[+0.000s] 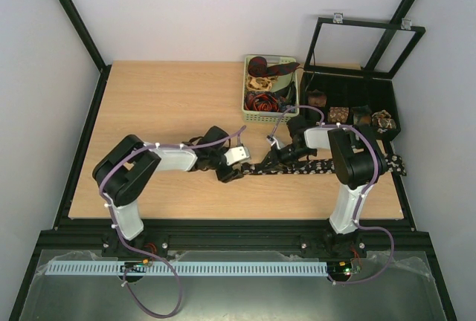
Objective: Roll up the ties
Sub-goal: Roll the tie at the center of the board.
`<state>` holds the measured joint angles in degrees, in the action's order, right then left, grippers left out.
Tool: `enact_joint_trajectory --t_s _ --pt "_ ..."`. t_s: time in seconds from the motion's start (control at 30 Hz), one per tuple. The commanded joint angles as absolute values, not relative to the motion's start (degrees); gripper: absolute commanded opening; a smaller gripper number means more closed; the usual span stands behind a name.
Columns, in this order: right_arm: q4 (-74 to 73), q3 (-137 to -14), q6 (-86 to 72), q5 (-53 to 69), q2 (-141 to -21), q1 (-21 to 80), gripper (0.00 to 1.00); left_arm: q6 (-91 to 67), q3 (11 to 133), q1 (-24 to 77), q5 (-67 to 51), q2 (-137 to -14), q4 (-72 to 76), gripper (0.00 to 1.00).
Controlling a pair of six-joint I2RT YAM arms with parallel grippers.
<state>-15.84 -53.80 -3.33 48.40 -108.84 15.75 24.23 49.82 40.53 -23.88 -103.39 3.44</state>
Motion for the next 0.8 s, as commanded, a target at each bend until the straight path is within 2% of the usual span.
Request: enact_joint_trajectory --t_s 0.0,0.13,0.2,0.27,0.43,0.77 --pt "-17.11 -52.21 -2.19 41.89 -111.44 16.11 0.01 23.02 52.27 40.9 -26.34 -105.38 5.08 0.62" --pt "-17.39 -52.55 -2.13 41.51 -111.79 16.16 0.01 25.06 53.88 41.22 -27.97 -105.96 4.44 0.58" --pt "-17.33 -52.53 -2.07 41.41 -111.83 16.16 0.01 25.39 54.46 41.29 -29.11 -105.29 3.88 0.48" --pt "-17.32 -52.55 -2.04 41.33 -111.94 16.12 0.01 25.44 54.58 41.5 -30.35 -104.12 4.18 0.42" --pt "-17.18 -52.61 -2.17 41.32 -112.39 16.14 0.01 25.01 55.82 43.41 -31.31 -103.63 4.58 0.41" --pt "-17.09 -52.38 -2.37 42.04 -112.32 16.14 0.01 21.13 60.66 44.37 -28.7 -111.94 6.59 0.43"
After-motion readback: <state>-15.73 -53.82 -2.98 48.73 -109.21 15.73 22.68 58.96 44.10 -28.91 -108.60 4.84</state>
